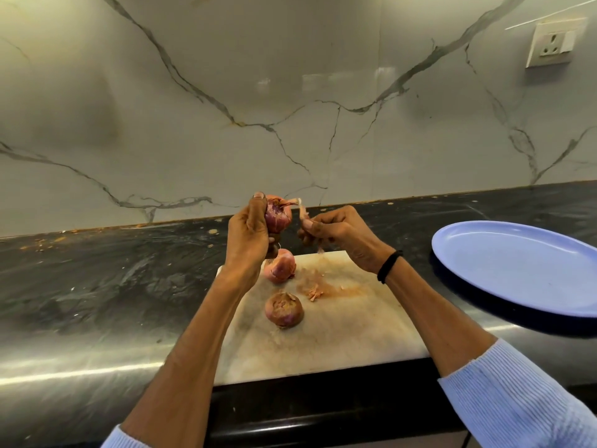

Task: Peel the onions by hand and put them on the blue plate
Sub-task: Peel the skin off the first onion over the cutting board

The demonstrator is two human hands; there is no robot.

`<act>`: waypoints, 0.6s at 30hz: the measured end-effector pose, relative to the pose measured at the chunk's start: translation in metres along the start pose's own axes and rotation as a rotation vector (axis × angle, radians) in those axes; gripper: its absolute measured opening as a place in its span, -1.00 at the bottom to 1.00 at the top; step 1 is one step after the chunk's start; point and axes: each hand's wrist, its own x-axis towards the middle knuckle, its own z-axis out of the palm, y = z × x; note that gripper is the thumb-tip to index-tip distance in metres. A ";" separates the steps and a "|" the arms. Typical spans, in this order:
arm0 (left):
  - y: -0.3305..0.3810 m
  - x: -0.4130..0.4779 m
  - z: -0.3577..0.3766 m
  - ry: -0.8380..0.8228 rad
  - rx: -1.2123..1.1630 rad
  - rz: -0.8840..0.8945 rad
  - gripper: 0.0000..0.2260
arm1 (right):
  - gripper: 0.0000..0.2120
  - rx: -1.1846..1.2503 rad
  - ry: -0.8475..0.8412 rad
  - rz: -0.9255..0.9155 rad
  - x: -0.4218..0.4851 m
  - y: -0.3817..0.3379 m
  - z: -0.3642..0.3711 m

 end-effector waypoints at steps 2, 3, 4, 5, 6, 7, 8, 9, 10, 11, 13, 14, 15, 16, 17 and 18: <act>0.000 0.000 0.000 0.011 0.037 0.031 -0.60 | -0.85 -0.109 0.039 -0.055 0.001 0.002 0.002; 0.001 -0.001 0.001 0.022 0.063 0.053 -0.61 | -0.91 -0.137 0.066 -0.096 0.002 0.002 0.003; 0.001 -0.001 0.001 0.034 0.087 0.070 -0.62 | -0.89 -0.164 0.104 -0.151 0.002 0.001 0.004; 0.002 -0.001 0.002 0.047 0.104 0.080 -0.62 | -0.82 -0.199 0.149 -0.221 0.003 0.001 0.006; 0.002 -0.001 0.002 0.056 0.112 0.084 -0.62 | -0.77 -0.253 0.195 -0.303 0.003 0.001 0.009; 0.002 -0.001 0.001 0.061 0.133 0.095 -0.61 | -0.73 -0.322 0.231 -0.393 0.004 0.002 0.012; 0.000 0.000 0.001 0.064 0.177 0.115 -0.60 | -0.69 -0.411 0.262 -0.483 0.004 0.003 0.015; -0.002 0.001 0.000 0.064 0.234 0.135 -0.59 | -0.67 -0.509 0.288 -0.567 0.005 0.006 0.017; -0.003 0.002 -0.001 0.064 0.279 0.150 -0.59 | -0.66 -0.598 0.301 -0.630 0.006 0.008 0.019; -0.003 0.002 -0.001 0.060 0.307 0.156 -0.60 | -0.66 -0.662 0.307 -0.668 0.007 0.010 0.019; -0.004 0.002 -0.001 0.035 0.342 0.151 -0.62 | -0.71 -0.711 0.320 -0.694 0.007 0.010 0.019; -0.004 0.002 -0.001 0.019 0.358 0.149 -0.62 | -0.76 -0.720 0.328 -0.702 0.007 0.010 0.018; -0.004 0.001 0.000 0.004 0.372 0.147 -0.63 | -0.81 -0.728 0.337 -0.710 0.007 0.010 0.017; -0.004 0.001 0.001 -0.008 0.380 0.145 -0.63 | -0.86 -0.733 0.344 -0.721 0.008 0.010 0.017; -0.004 0.000 0.002 -0.016 0.387 0.149 -0.64 | -0.90 -0.733 0.351 -0.731 0.008 0.011 0.017; -0.004 -0.002 0.002 -0.025 0.400 0.159 -0.64 | -0.93 -0.727 0.355 -0.734 0.008 0.011 0.018</act>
